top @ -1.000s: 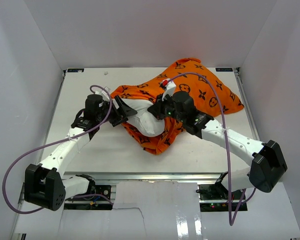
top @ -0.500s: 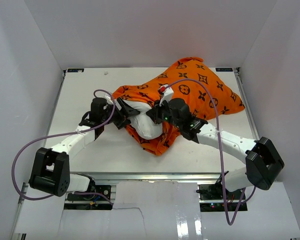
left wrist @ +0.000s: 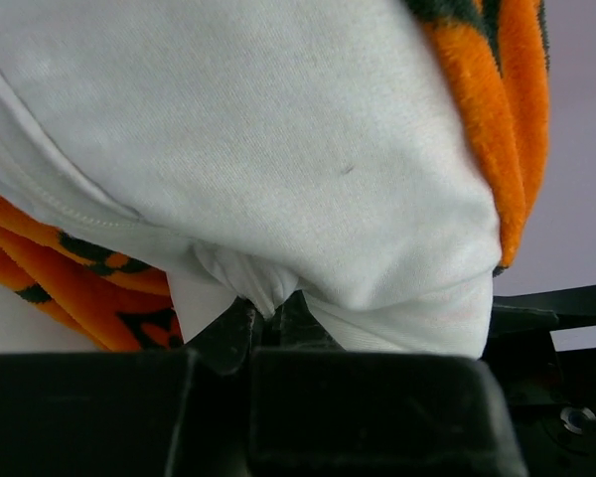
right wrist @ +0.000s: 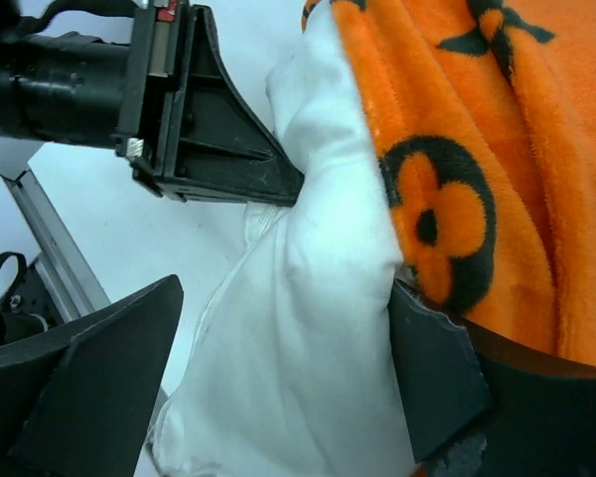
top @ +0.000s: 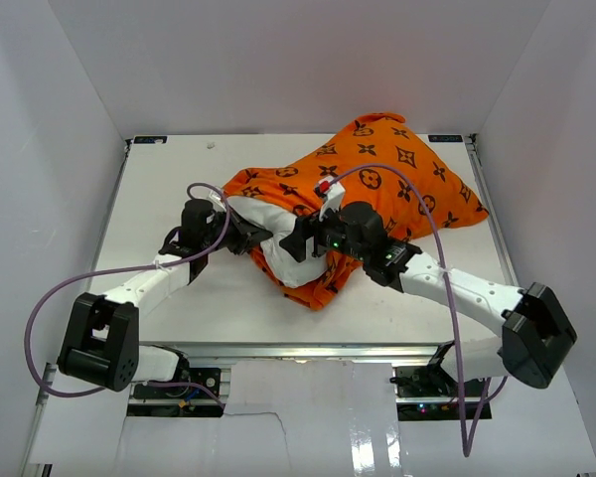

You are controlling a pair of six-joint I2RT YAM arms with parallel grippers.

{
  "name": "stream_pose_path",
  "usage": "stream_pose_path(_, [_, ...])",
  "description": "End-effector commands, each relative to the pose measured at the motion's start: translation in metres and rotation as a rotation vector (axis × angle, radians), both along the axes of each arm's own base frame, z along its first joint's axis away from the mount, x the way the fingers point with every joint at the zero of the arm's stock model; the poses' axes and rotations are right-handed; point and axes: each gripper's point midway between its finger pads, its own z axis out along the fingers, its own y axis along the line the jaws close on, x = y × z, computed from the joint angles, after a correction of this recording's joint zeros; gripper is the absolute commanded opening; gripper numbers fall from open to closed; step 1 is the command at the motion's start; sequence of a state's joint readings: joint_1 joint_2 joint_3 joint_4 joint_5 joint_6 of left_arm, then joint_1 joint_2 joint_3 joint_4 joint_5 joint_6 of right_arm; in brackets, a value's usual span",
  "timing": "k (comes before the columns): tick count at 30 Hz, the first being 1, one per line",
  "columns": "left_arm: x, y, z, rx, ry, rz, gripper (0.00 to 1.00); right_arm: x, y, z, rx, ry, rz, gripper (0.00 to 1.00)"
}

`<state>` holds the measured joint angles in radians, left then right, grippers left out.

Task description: Remove the pillowcase from the pillow

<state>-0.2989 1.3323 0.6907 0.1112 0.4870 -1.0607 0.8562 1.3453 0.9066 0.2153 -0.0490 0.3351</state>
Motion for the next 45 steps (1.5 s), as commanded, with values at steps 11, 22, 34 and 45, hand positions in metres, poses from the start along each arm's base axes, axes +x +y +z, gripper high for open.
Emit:
stream_pose_path(11, [0.004,-0.013,0.08,-0.129,-0.16,-0.034,0.0,-0.055,-0.074,-0.039,-0.153,0.035,-0.012,0.77])
stream_pose_path(22, [-0.001,-0.009,0.109,-0.114,-0.19,-0.027,0.0,-0.063,-0.076,-0.069,-0.075,0.067,-0.031,0.78])
stream_pose_path(34, [-0.017,-0.011,0.141,-0.142,-0.239,-0.082,0.0,-0.013,-0.084,-0.091,-0.03,0.083,-0.316,0.33])
stream_pose_path(45, [-0.034,-0.023,0.155,-0.176,-0.243,-0.225,0.0,0.035,-0.162,-0.122,-0.005,0.183,-0.637,0.08])
